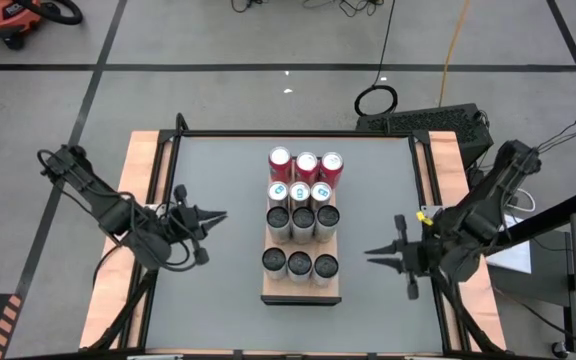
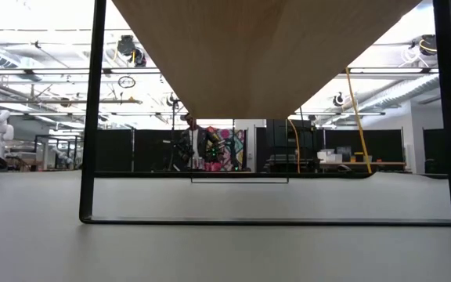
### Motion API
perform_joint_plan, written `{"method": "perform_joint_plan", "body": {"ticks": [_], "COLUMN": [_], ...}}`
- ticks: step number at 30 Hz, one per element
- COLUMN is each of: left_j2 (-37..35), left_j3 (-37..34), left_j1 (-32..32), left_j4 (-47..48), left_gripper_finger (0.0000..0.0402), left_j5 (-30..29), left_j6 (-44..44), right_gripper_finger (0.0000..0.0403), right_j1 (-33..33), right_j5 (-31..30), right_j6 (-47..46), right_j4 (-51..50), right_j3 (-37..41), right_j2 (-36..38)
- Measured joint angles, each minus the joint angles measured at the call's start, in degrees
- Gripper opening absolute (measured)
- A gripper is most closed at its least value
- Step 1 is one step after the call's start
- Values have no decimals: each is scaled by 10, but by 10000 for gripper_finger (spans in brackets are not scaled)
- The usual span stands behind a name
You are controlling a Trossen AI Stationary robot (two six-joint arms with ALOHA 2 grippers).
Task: Place canned beverage on shelf
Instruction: Return to Home Position
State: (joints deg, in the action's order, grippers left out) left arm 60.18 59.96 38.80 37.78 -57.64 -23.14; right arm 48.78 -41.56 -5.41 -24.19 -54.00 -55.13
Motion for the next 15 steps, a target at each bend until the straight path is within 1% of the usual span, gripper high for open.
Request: {"method": "perform_joint_plan", "body": {"ticks": [1,3,7,9,12,13,15], "left_j2": [-9,-21,-29,-28,-16,-11,-4], "left_j3": [-13,-32,-57,-62,-63,-69,-92], "left_j1": [-2,-6,-16,-19,-22,-23,-28], "left_j4": [-16,-27,-2,5,1,0,-4], "left_gripper_finger": [16,5,17,21,22,22,22], "left_j5": [4,6,-4,-5,-5,-7,-7], "left_j6": [13,23,28,24,-31,-30,3], "right_gripper_finger": [2,1,1,1,0,0,0], "right_j1": [-1,-5,-11,-12,-12,-12,-13], "right_j5": [2,13,19,30,30,31,39], "right_j6": [5,11,29,44,67,75,86], "right_j4": [-11,-27,-48,-41,12,36,81], "right_j3": [0,0,1,17,74,99,151], "right_j2": [8,27,58,76,115,130,161]}}
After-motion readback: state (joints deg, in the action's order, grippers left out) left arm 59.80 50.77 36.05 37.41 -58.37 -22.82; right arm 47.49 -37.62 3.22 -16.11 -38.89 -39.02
